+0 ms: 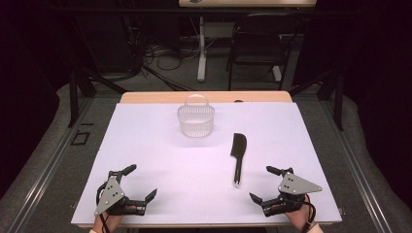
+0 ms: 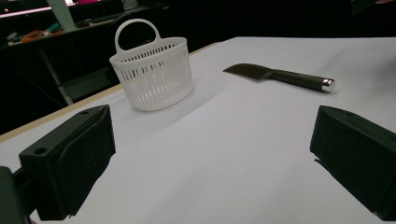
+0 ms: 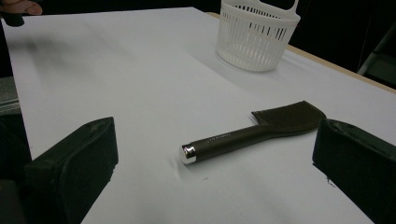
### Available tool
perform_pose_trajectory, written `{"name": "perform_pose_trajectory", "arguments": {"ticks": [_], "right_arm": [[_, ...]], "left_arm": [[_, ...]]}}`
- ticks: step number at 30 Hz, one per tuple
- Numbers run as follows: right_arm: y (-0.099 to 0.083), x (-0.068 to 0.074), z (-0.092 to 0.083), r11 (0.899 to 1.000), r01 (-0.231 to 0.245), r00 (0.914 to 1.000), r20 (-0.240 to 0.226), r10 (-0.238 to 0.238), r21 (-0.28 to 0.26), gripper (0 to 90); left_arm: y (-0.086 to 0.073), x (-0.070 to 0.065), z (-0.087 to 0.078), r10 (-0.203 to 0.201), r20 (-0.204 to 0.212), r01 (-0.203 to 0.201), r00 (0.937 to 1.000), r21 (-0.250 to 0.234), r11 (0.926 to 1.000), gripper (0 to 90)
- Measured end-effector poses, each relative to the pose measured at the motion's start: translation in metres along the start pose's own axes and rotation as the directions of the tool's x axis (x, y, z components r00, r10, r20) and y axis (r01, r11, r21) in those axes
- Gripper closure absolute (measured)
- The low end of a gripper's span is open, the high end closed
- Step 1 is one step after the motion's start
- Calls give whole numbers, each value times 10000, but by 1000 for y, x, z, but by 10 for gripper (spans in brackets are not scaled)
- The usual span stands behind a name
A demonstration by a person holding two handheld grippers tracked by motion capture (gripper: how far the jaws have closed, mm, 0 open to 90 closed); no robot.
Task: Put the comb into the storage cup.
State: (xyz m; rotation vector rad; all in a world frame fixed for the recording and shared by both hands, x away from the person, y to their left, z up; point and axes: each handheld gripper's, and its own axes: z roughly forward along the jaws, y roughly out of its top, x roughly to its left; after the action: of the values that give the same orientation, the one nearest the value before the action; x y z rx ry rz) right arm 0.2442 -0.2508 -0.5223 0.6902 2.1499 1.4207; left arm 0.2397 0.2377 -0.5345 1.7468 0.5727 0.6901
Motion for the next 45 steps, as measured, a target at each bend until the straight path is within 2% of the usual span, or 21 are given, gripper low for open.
{"name": "perform_pose_trajectory", "arguments": {"ticks": [19,23,29,33,42,45], "right_arm": [[1,2,8,9994,-77,9999,-78,79,349,0],[3,3,12,9993,-33,10000,-92,37,383,0],[6,3,21,9979,-232,9997,-92,238,607,0],[9,5,28,9972,-197,9994,-256,216,720,0],[14,3,39,9948,-513,9979,-344,545,880,0],[16,3,44,9938,-420,9980,-433,467,1032,0]], "left_arm": [[0,1,1,-46,-101,47,9999,135,9999,0],[0,1,1,-51,-131,53,9999,134,9999,0],[-1,1,2,-59,-105,60,9999,176,9998,0],[-1,1,1,-45,-142,47,9999,197,9998,0],[0,1,1,-7,-132,10,9999,235,9997,0],[0,1,2,-4,-115,7,9999,272,9996,0]]}}
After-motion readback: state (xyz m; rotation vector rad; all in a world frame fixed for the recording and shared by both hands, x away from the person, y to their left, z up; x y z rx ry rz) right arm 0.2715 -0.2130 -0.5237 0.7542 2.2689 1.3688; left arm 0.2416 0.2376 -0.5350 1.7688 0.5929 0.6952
